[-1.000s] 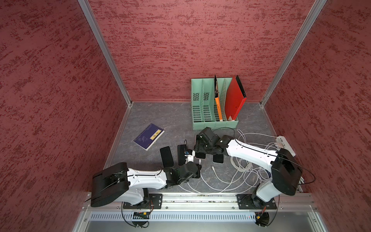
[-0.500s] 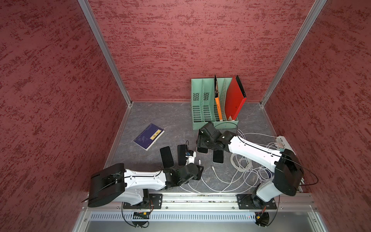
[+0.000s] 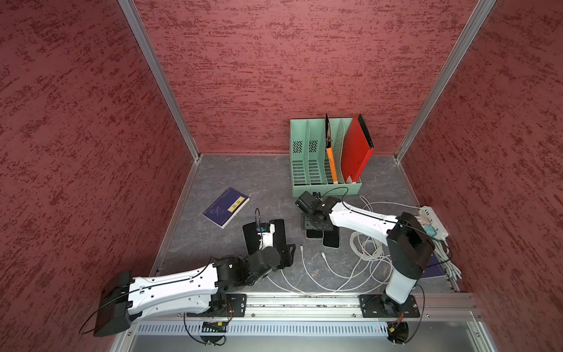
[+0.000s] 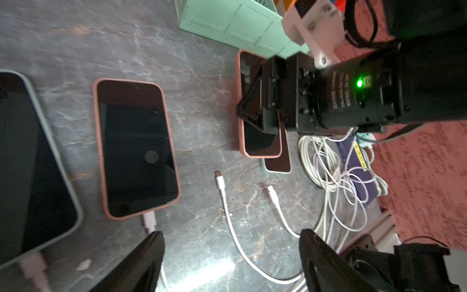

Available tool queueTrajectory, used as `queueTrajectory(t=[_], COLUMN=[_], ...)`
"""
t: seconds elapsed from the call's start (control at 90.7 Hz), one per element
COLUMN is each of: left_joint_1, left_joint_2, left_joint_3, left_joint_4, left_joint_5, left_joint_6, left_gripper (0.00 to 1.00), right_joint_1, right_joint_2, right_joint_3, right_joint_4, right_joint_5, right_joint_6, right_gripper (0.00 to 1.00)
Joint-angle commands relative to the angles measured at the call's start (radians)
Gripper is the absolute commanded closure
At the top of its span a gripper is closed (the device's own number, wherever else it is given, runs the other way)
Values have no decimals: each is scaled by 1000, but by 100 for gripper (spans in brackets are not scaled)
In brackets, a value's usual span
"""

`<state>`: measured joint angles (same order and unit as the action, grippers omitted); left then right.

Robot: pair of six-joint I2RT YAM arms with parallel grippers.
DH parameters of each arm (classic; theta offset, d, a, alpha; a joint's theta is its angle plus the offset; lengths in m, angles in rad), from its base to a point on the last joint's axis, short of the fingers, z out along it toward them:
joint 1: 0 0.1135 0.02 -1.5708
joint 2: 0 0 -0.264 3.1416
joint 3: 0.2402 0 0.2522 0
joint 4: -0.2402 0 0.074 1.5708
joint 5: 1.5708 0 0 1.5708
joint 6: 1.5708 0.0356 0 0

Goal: Unplug the charging cable from the phone
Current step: Remove the charging cable from the phone, then place the phone at the center of the board.

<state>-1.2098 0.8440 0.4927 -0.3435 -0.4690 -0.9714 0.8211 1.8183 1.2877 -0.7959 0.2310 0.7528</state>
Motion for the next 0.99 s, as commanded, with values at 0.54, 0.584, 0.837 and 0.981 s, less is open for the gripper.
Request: queueTrajectory(t=[0.54,0.584,0.837,0.981], left_joint_1=[198,200,238,248], left_joint_2=[-160,-157,-147,-153], left_joint_3=[22,20,7,6], left_joint_4=[-166,-163,-133,-117], left_joint_5=[17,18,68,101], left_joint_6=[88,88,62,72], left_gripper=[10,10,38,41], right_joint_1=[82,90,102,100], right_joint_2=[110,108,90,91], right_joint_3=[14,9,-20,-23], right_joint_4=[63,74,92,87], right_joint_5=[4,-13,-48,-49], right_joint_6=[8,14,51,58], right_gripper=[88,88,74,57])
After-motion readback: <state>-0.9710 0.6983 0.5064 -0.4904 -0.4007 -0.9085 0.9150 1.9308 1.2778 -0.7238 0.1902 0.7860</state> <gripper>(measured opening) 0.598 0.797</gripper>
